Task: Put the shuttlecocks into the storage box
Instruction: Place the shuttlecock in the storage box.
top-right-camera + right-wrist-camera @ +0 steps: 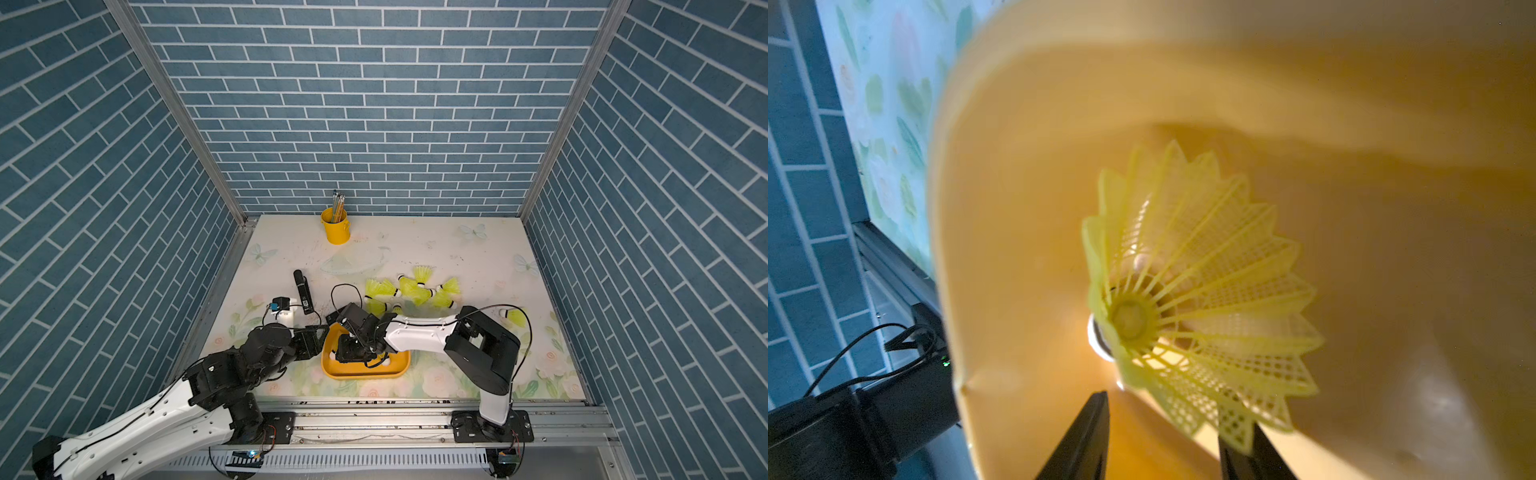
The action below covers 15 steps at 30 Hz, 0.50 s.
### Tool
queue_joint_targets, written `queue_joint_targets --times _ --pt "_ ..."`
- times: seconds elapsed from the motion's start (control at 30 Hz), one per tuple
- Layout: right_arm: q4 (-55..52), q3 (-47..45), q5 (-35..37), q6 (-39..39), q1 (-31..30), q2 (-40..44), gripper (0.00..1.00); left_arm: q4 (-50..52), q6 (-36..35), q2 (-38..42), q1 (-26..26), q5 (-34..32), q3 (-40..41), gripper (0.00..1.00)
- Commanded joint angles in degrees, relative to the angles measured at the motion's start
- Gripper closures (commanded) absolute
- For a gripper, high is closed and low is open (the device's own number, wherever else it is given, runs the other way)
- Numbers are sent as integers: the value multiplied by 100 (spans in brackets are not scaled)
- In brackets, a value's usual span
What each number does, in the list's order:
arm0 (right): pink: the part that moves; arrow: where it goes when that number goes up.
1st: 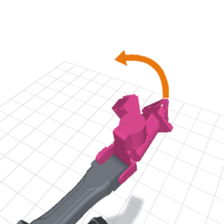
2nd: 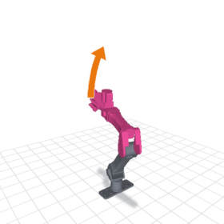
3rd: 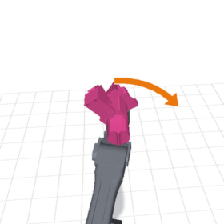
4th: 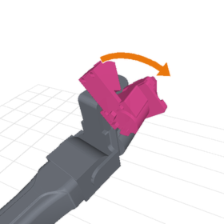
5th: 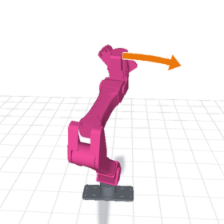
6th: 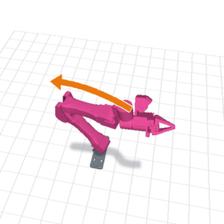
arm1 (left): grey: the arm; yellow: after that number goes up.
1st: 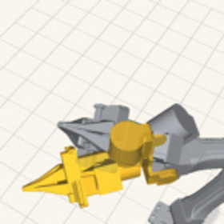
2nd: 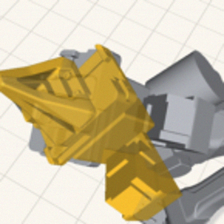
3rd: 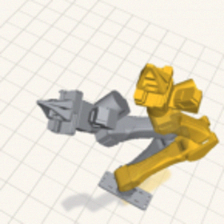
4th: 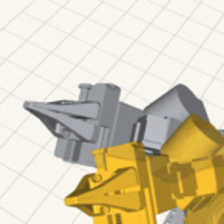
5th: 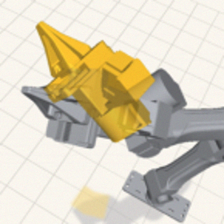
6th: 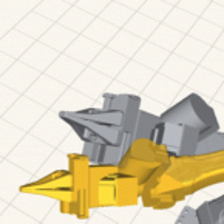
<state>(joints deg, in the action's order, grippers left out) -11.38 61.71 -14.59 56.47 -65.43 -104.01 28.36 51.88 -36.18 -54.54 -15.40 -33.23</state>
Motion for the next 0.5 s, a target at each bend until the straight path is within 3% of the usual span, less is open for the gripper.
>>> queue_joint_targets --times 0.0,0.47 --pt "-201 -63 289 -232 33 170 52 -72 -69 -3 27 5 83 32" --pt "-509 270 747 -817 84 117 49 -188 -108 -165 23 62 72 32"
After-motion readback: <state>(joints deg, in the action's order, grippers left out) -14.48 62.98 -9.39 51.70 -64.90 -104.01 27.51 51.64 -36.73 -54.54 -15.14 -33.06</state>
